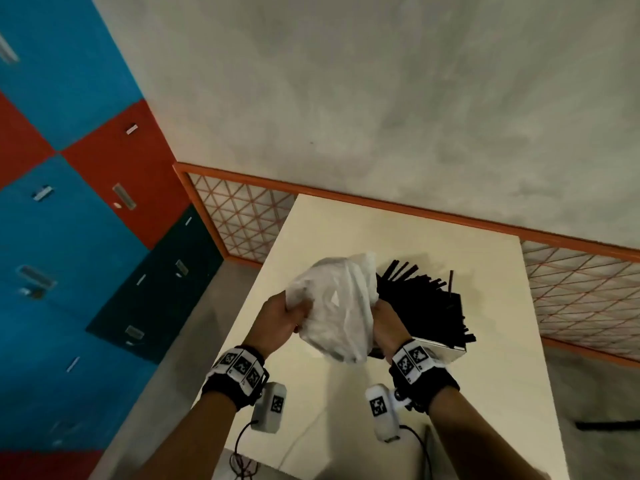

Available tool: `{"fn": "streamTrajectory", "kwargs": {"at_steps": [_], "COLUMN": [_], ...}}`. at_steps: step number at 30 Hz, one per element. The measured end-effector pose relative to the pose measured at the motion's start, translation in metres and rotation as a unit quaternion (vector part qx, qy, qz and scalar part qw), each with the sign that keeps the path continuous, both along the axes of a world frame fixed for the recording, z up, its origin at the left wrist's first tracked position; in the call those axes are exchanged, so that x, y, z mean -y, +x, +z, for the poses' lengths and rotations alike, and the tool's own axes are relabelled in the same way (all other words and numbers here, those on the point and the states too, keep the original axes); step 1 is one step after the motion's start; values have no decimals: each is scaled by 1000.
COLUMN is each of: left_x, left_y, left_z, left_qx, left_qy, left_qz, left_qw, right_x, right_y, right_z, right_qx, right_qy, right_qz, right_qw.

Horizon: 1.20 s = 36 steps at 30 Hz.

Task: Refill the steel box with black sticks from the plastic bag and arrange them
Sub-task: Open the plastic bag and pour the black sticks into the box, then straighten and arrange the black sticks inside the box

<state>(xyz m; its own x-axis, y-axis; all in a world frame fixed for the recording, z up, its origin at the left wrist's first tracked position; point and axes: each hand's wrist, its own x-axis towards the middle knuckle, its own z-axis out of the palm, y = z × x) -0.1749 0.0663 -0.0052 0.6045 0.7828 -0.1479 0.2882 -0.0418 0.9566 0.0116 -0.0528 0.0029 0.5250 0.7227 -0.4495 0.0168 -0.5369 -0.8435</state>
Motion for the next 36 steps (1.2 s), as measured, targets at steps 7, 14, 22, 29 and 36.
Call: {"fn": "streamTrajectory", "kwargs": {"at_steps": [7,14,22,29,36], "left_x": [-14,-16,0,10,7], "left_y": [-69,-104,-132,-128,-129], "left_z": [-38,-86,-128,-125,-132], "left_qx": [-6,-118,-310,-344,-356], "left_qy": [2,-6,-96,-147,-159], "left_qz": [123,109,85,67,38], "left_qw": [992,987,942,925,920], "right_x": [-21,-45,-31,-21,-9], "right_y": [-40,-75,-75,-76,-69], "right_z": [18,-36,-79,-108,-111], "right_qx": [-20,207,304,243,214], "right_qy": [118,-25,-117,-122,-103], "right_qz": [35,255,267,259,255], "right_qw": [992,944,907,927,937]}}
